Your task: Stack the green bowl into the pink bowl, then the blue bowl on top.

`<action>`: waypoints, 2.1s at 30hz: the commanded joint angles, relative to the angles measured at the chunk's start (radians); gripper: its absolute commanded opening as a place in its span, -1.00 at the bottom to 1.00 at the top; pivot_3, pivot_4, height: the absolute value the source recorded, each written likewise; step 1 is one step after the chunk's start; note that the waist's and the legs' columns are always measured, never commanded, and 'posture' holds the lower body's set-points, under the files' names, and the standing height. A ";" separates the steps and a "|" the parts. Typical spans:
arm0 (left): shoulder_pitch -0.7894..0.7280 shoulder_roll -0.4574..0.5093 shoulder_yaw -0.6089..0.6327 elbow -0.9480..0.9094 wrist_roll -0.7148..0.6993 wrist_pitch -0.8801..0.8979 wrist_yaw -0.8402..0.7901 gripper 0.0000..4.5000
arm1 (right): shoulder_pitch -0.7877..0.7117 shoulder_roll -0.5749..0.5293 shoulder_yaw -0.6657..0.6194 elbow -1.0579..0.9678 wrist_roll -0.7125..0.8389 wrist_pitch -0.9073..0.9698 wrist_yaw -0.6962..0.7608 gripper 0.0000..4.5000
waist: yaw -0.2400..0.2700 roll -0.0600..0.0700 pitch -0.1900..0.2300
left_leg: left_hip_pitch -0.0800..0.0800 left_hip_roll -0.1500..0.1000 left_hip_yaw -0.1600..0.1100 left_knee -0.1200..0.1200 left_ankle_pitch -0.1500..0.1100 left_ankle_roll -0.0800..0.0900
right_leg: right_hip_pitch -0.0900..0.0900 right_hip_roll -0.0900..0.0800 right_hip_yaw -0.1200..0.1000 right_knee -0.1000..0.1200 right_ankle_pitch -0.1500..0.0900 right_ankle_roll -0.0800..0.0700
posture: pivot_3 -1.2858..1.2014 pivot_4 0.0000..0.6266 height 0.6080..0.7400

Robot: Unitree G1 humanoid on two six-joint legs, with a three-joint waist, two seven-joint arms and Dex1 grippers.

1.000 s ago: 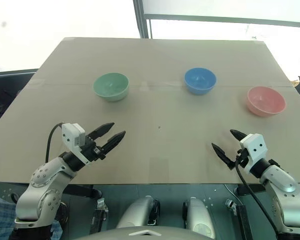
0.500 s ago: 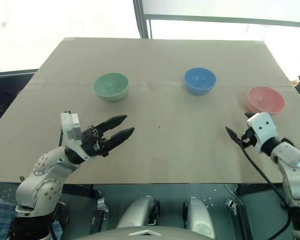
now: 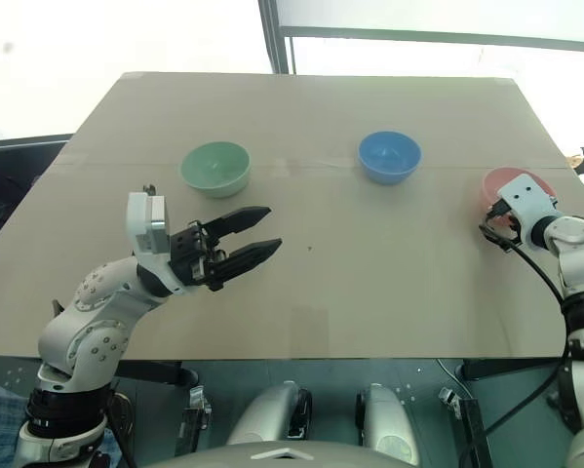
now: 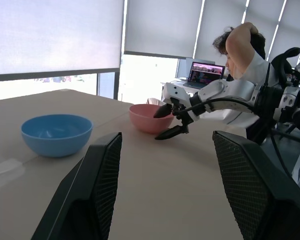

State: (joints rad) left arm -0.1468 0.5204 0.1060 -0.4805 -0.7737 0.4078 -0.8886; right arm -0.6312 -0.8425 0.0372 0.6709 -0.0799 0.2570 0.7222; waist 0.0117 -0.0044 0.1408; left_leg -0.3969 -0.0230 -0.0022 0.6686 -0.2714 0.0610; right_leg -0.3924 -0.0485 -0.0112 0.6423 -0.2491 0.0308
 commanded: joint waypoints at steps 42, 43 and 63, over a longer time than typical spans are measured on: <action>0.071 0.031 0.081 0.156 0.141 -0.172 -0.011 0.42 | -0.009 0.270 0.534 -1.119 -0.043 0.509 0.230 0.45 | 0.001 0.000 -0.001 | -0.002 -0.002 -0.003 -0.001 -0.001 0.000 | -0.004 -0.004 -0.002 0.000 0.000 0.000 | 0.03 -0.52 1.00; 0.073 0.031 0.082 0.155 0.141 -0.172 -0.011 0.42 | -0.010 0.264 0.536 -1.122 -0.041 0.509 0.235 0.55 | 0.001 0.000 -0.001 | -0.002 -0.002 -0.004 -0.001 -0.001 0.000 | -0.004 -0.004 -0.002 0.000 0.000 0.000 | 0.03 -0.52 1.00; 0.074 0.011 0.103 0.128 0.149 -0.139 0.103 0.42 | -0.023 0.248 -0.013 -1.101 0.417 0.599 0.314 0.97 | 0.001 -0.001 0.000 | -0.002 -0.001 -0.004 -0.003 -0.001 0.001 | -0.004 -0.004 -0.002 -0.001 0.000 0.000 | 0.03 -0.52 1.00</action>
State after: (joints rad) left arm -0.0568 0.5243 0.1883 -0.3187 -0.6468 0.2625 -0.8264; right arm -0.6631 -0.5898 0.1312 -0.3841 0.2466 0.8490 1.0187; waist 0.0122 -0.0049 0.1403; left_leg -0.3995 -0.0244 -0.0062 0.6651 -0.2728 0.0621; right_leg -0.3959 -0.0527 -0.0132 0.6413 -0.2488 0.0306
